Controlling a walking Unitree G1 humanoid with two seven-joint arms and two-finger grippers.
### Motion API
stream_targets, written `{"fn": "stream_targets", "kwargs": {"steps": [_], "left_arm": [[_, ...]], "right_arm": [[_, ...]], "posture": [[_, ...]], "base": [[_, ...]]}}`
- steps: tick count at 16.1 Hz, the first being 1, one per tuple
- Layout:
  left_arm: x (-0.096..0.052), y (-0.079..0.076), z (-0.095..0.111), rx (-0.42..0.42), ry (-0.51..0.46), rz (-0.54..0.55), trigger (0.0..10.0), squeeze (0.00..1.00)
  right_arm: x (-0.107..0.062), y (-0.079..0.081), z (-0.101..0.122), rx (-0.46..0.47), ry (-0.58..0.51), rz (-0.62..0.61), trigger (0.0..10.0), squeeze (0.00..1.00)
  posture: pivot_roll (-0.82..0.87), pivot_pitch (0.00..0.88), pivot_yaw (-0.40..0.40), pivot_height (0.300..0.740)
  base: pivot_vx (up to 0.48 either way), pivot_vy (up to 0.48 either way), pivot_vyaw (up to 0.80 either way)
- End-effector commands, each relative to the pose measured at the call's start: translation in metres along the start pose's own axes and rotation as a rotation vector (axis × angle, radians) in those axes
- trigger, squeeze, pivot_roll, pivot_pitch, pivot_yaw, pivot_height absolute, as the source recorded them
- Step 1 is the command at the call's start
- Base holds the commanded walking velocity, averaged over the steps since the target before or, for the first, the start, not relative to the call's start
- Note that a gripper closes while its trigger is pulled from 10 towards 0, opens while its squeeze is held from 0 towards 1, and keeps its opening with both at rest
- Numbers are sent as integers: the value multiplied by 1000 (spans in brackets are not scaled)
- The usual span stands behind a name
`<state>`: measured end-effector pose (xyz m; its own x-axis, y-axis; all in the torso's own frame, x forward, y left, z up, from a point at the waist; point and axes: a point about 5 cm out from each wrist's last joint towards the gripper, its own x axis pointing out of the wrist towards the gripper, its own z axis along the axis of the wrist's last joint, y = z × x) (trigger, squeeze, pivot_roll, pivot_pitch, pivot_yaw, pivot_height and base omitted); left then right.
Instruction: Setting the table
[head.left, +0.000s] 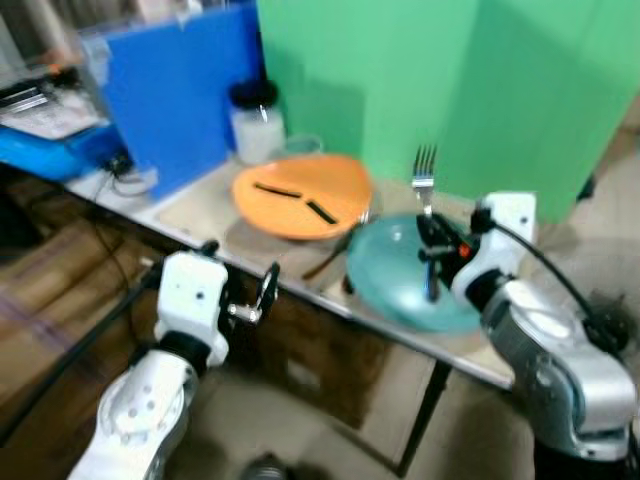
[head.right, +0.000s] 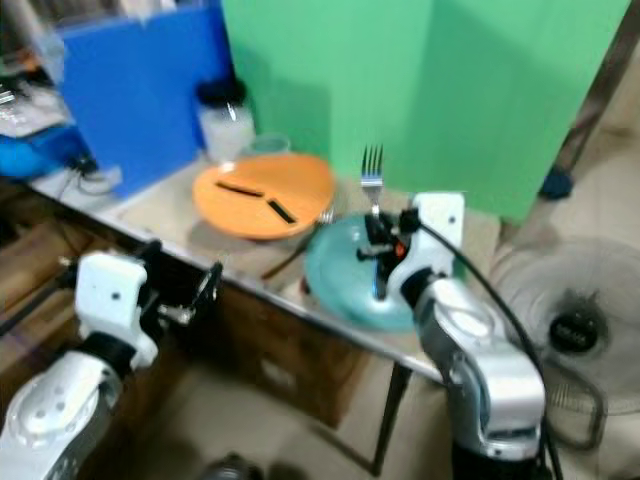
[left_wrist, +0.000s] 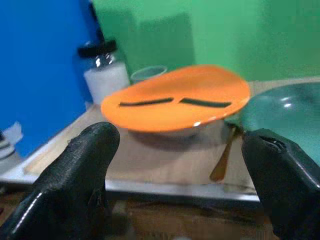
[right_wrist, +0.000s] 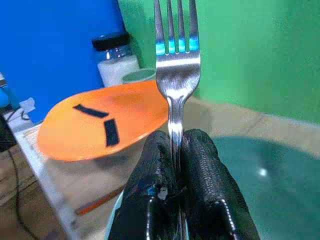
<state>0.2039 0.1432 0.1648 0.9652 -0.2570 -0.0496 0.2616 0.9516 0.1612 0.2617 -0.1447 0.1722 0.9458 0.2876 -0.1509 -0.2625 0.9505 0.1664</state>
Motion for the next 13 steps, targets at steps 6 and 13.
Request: {"fn": "stream_targets", "kwargs": {"steps": [6,13], "left_arm": [[6,10,5,-3,-28,97,10000,0],[12,22,4,73,-22,190,10000,0]], "right_arm": [[-7,-16,6,-4,-63,-136,10000,0],[-22,-39,-14,-1,32,-391,10000,0]], "posture": [[-20,0,47,740],[-41,0,82,740]], "base": [[0,0,-800],[0,0,-800]]}}
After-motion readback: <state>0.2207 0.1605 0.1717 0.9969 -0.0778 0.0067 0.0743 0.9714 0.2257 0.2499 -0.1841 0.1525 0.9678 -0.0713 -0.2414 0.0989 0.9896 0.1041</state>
